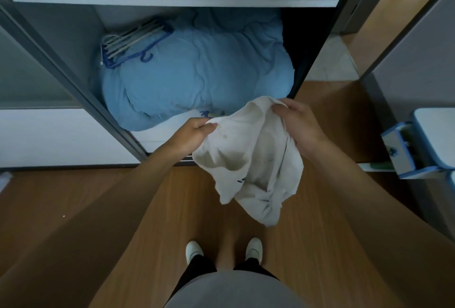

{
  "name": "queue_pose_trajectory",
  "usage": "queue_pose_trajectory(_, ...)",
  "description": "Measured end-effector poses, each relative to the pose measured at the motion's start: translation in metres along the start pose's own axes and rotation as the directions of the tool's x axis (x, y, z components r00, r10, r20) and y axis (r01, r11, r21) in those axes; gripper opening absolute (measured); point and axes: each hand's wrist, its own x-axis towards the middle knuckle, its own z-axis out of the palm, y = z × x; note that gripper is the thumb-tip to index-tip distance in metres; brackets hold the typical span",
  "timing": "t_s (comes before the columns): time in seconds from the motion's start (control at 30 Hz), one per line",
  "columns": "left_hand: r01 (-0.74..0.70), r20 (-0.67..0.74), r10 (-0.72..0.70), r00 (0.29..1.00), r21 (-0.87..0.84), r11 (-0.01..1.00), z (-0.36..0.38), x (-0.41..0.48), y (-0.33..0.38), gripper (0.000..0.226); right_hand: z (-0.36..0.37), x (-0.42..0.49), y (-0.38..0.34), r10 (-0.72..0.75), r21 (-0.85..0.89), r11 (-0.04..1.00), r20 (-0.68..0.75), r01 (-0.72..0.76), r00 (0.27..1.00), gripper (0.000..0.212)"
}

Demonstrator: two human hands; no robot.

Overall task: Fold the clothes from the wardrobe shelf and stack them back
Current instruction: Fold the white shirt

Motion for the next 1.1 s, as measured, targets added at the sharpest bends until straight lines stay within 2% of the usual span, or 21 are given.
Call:
queue_pose_trajectory(0.1,-0.024,-0.013,0.023,1.0,-0.12,0.992,-0.001,-0.001,0.01,0.024,-0.006,-0.007,0.005,-0.034,-0.166,0.984,0.167,0.062,0.985,0.013)
queue_pose_trajectory(0.2,-0.03,-0.04,0.027,0.999,-0.063,0.998,-0.003,0.003,0.02,0.027,0.003,-0.016,0.012,-0.058,-0.288,0.944,0.332,0.16,0.941,0.013)
queue_pose_trajectory(0.33,-0.008,-0.075,0.023,0.997,0.191,0.982,-0.014,0.005,0.01,0.033,0.017,-0.02,0.009,-0.197,-0.275,0.919,0.299,0.282,0.934,0.022)
queue_pose_trajectory(0.43,0.005,-0.124,0.048,0.991,0.395,0.919,-0.029,-0.002,-0.015,0.024,0.019,-0.016,0.002,-0.289,-0.262,0.903,0.214,0.34,0.933,0.036)
queue_pose_trajectory(0.5,0.054,-0.21,0.047,0.977,0.45,0.891,-0.037,-0.009,-0.033,0.019,0.018,-0.014,-0.001,-0.311,-0.25,0.899,0.213,0.36,0.926,0.036)
queue_pose_trajectory(0.57,0.087,-0.289,0.043,0.956,0.421,0.903,-0.042,-0.016,-0.046,0.016,0.017,-0.013,-0.002,-0.31,-0.212,0.909,0.232,0.36,0.922,0.033)
queue_pose_trajectory(0.7,0.086,-0.41,0.015,0.912,0.226,0.97,-0.051,-0.023,-0.052,0.02,0.016,-0.013,0.002,-0.253,-0.162,0.939,0.275,0.304,0.928,0.028)
queue_pose_trajectory(0.83,-0.005,-0.47,0.122,0.874,0.244,0.97,-0.058,-0.027,-0.043,0.022,0.017,-0.009,0.013,-0.155,-0.287,0.922,0.34,0.259,0.928,0.019)
queue_pose_trajectory(0.9,0.017,-0.47,0.11,0.876,0.257,0.966,-0.06,-0.029,-0.039,0.022,0.018,-0.01,0.02,-0.112,-0.358,0.899,0.365,0.251,0.924,0.021)
queue_pose_trajectory(1.0,0.045,-0.468,0.082,0.88,0.254,0.966,-0.062,-0.034,-0.039,0.02,0.019,-0.012,0.027,-0.078,-0.356,0.903,0.414,0.24,0.907,0.031)
queue_pose_trajectory(1.1,0.05,-0.48,0.058,0.875,0.208,0.977,-0.065,-0.036,-0.044,0.017,0.022,-0.018,0.031,-0.033,-0.385,0.89,0.479,0.244,0.877,0.011)
